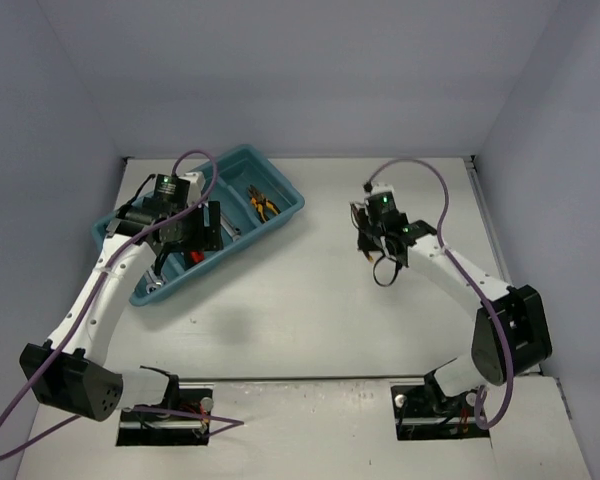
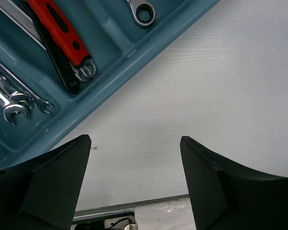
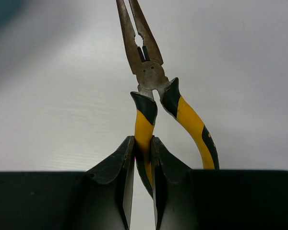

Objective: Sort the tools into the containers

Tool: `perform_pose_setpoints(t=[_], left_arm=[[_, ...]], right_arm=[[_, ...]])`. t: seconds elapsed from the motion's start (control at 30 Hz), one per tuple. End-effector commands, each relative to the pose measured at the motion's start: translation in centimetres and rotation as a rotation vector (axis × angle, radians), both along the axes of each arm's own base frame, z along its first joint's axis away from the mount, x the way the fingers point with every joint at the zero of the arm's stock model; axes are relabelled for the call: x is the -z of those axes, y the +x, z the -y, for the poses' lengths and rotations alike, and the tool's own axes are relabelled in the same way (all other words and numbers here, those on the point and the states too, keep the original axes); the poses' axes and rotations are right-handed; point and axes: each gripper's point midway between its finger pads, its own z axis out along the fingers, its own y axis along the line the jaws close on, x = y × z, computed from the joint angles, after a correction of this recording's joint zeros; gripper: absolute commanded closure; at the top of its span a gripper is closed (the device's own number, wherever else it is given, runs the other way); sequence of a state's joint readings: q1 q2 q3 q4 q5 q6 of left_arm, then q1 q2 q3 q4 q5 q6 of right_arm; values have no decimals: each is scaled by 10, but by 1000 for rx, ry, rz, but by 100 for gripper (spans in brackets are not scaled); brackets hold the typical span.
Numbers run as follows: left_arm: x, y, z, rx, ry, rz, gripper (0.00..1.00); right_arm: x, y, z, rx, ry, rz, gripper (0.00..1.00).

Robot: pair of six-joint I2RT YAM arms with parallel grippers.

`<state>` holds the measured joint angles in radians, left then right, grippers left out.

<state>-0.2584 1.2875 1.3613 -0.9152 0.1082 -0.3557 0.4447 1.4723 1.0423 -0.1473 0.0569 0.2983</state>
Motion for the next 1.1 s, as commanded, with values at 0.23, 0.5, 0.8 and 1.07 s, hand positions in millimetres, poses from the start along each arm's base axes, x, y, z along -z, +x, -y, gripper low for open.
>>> perform_pose_setpoints(t=[0.23, 0.5, 0.8, 1.07], left_arm=[[-35, -12, -22, -70, 21, 161, 28], [-37, -34, -35, -125, 36, 176, 28], [-41, -54, -48, -155, 58, 201, 28], [-51, -69, -52, -157, 53, 230, 28]], right_arm=[[-105, 98, -141, -345, 16, 320, 100], [-132, 151, -225, -466, 105, 436, 100], [-92, 167, -275, -493, 133, 418, 87], [-89, 181, -273, -397, 125, 434, 47]])
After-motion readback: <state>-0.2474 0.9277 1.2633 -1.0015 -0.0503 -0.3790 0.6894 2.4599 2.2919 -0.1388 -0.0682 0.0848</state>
